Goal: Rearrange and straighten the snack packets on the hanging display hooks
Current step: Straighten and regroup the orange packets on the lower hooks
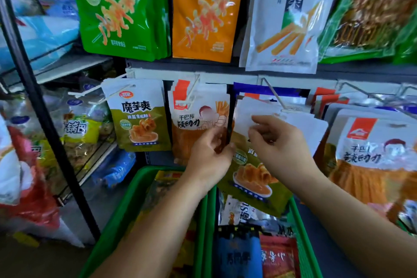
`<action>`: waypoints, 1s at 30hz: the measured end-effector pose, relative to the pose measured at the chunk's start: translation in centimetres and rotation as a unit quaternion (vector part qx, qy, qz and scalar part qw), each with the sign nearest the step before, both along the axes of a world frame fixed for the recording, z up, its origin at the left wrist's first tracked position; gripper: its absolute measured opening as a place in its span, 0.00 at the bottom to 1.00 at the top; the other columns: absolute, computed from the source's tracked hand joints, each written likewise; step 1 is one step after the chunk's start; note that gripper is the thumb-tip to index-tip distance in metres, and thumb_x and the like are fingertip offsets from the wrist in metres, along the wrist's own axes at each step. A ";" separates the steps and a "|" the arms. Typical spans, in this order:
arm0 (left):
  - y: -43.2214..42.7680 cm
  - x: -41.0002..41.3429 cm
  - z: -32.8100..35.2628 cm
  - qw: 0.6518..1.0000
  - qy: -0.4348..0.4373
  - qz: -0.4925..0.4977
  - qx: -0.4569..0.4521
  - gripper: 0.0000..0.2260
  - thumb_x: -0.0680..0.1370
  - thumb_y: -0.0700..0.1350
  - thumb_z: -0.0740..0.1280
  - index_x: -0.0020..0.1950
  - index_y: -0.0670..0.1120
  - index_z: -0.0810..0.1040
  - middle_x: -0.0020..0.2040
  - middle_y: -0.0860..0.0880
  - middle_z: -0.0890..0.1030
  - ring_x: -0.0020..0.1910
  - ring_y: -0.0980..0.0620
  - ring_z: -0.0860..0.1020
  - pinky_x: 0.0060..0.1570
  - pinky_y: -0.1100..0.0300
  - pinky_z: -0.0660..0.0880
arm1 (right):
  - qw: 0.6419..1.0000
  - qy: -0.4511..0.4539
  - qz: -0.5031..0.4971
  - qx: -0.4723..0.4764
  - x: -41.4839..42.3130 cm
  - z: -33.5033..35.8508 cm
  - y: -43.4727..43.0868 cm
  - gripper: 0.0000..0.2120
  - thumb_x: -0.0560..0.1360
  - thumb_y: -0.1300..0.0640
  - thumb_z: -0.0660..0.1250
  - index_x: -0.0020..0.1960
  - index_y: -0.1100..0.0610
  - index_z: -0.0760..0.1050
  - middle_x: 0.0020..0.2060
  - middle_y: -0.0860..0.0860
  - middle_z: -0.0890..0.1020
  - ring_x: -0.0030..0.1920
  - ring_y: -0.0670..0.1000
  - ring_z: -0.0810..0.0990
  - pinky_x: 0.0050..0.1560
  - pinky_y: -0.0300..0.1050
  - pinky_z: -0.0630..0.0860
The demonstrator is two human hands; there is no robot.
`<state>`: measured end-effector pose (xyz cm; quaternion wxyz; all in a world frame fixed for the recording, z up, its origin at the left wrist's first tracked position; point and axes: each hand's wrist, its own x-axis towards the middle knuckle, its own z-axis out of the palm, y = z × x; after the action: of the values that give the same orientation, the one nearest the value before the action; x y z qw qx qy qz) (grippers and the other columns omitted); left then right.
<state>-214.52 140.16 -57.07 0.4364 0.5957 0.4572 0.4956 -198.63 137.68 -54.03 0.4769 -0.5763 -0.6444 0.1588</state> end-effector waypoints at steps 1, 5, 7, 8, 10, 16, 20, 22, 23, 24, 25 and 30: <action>-0.3 0.6 0.0 1.000 0.006 0.002 0.008 0.13 0.80 0.43 0.71 0.57 0.60 0.78 0.52 0.67 0.80 0.58 0.63 0.79 0.56 0.68 0.75 | 1.000 0.000 -0.005 0.007 0.6 0.0 -0.5 0.14 0.81 0.56 0.69 0.66 0.51 0.81 0.49 0.41 0.84 0.50 0.36 0.82 0.46 0.26 0.75; -0.2 1.7 -1.0 0.995 0.071 0.049 0.054 0.15 0.78 0.43 0.74 0.62 0.55 0.79 0.57 0.59 0.83 0.58 0.62 0.80 0.59 0.62 0.77 | 0.995 0.022 -0.079 0.057 4.8 -0.9 -2.0 0.06 0.79 0.54 0.71 0.55 0.47 0.84 0.45 0.40 0.86 0.45 0.38 0.84 0.45 0.34 0.80; 0.1 2.0 -1.2 0.982 0.121 0.114 0.090 0.16 0.76 0.45 0.75 0.62 0.51 0.79 0.57 0.56 0.82 0.56 0.59 0.80 0.58 0.61 0.78 | 0.992 0.011 -0.119 0.048 6.7 -1.7 -2.2 0.09 0.78 0.51 0.72 0.58 0.49 0.82 0.49 0.45 0.84 0.47 0.42 0.83 0.50 0.44 0.82; -0.1 2.2 -1.0 0.978 0.126 0.133 0.099 0.15 0.75 0.45 0.76 0.60 0.51 0.79 0.55 0.56 0.82 0.53 0.62 0.80 0.54 0.65 0.78 | 0.991 0.003 -0.129 0.037 7.5 -2.1 -2.3 0.13 0.78 0.48 0.72 0.61 0.50 0.80 0.52 0.48 0.82 0.50 0.44 0.82 0.52 0.47 0.81; -0.5 2.9 -0.4 0.980 0.109 0.129 0.101 0.11 0.76 0.44 0.76 0.55 0.52 0.79 0.48 0.59 0.82 0.46 0.72 0.79 0.43 0.77 0.74 | 0.992 0.053 -0.114 0.001 8.3 -2.4 -2.2 0.20 0.77 0.47 0.75 0.66 0.50 0.76 0.55 0.48 0.80 0.53 0.46 0.82 0.52 0.46 0.80; -0.8 4.2 0.9 0.984 0.017 0.161 0.071 0.04 0.77 0.47 0.74 0.47 0.50 0.81 0.41 0.53 0.85 0.38 0.59 0.83 0.35 0.68 0.78 | 0.967 0.243 -0.042 -0.067 9.3 -2.2 -1.5 0.17 0.75 0.48 0.78 0.57 0.59 0.81 0.46 0.60 0.86 0.47 0.57 0.87 0.46 0.55 0.85; -1.2 4.3 2.1 0.992 -0.043 0.111 0.035 0.03 0.80 0.49 0.72 0.49 0.51 0.82 0.43 0.50 0.87 0.42 0.51 0.85 0.38 0.59 0.82 | 0.930 0.358 0.041 -0.077 8.8 -1.1 -2.3 0.12 0.79 0.54 0.73 0.56 0.61 0.81 0.49 0.62 0.88 0.51 0.65 0.88 0.55 0.69 0.83; -1.6 4.4 2.3 0.994 -0.074 0.080 0.018 0.02 0.81 0.47 0.70 0.52 0.50 0.81 0.45 0.47 0.87 0.43 0.48 0.85 0.42 0.57 0.81 | 0.916 0.388 0.064 -0.079 8.4 0.0 -3.1 0.12 0.79 0.54 0.71 0.60 0.58 0.81 0.50 0.59 0.89 0.50 0.62 0.89 0.53 0.63 0.85; -1.9 4.4 2.4 0.995 -0.083 0.061 0.014 0.02 0.81 0.47 0.70 0.53 0.50 0.81 0.46 0.47 0.87 0.44 0.50 0.85 0.44 0.57 0.81 | 0.912 0.395 0.073 -0.081 8.3 0.4 -3.5 0.12 0.79 0.53 0.71 0.60 0.57 0.81 0.50 0.59 0.89 0.49 0.61 0.89 0.49 0.59 0.86; -2.1 4.4 2.4 0.995 -0.086 0.042 0.010 0.03 0.82 0.46 0.69 0.54 0.50 0.81 0.47 0.48 0.88 0.45 0.51 0.85 0.45 0.57 0.81 | 0.908 0.403 0.080 -0.086 8.2 0.7 -4.0 0.13 0.78 0.53 0.72 0.60 0.56 0.81 0.49 0.59 0.89 0.47 0.60 0.90 0.45 0.55 0.87; -2.4 4.4 2.4 0.996 -0.086 0.028 0.006 0.03 0.82 0.45 0.69 0.55 0.50 0.80 0.47 0.49 0.88 0.46 0.52 0.86 0.46 0.58 0.82 | 0.905 0.407 0.086 -0.092 8.1 0.9 -4.3 0.14 0.77 0.53 0.72 0.60 0.56 0.81 0.48 0.58 0.89 0.46 0.59 0.90 0.42 0.51 0.87; -3.0 2.3 1.8 0.996 -0.073 0.028 -0.043 0.03 0.81 0.45 0.71 0.53 0.48 0.82 0.45 0.52 0.88 0.42 0.55 0.87 0.38 0.65 0.81 | 0.915 0.361 0.132 -0.125 7.0 0.8 -5.5 0.15 0.76 0.56 0.73 0.60 0.61 0.82 0.49 0.59 0.89 0.48 0.60 0.90 0.44 0.52 0.88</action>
<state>-212.21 137.19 -55.31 0.4800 0.5258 0.4617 0.5291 -191.68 132.21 -53.24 0.5755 -0.4449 -0.4734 0.4967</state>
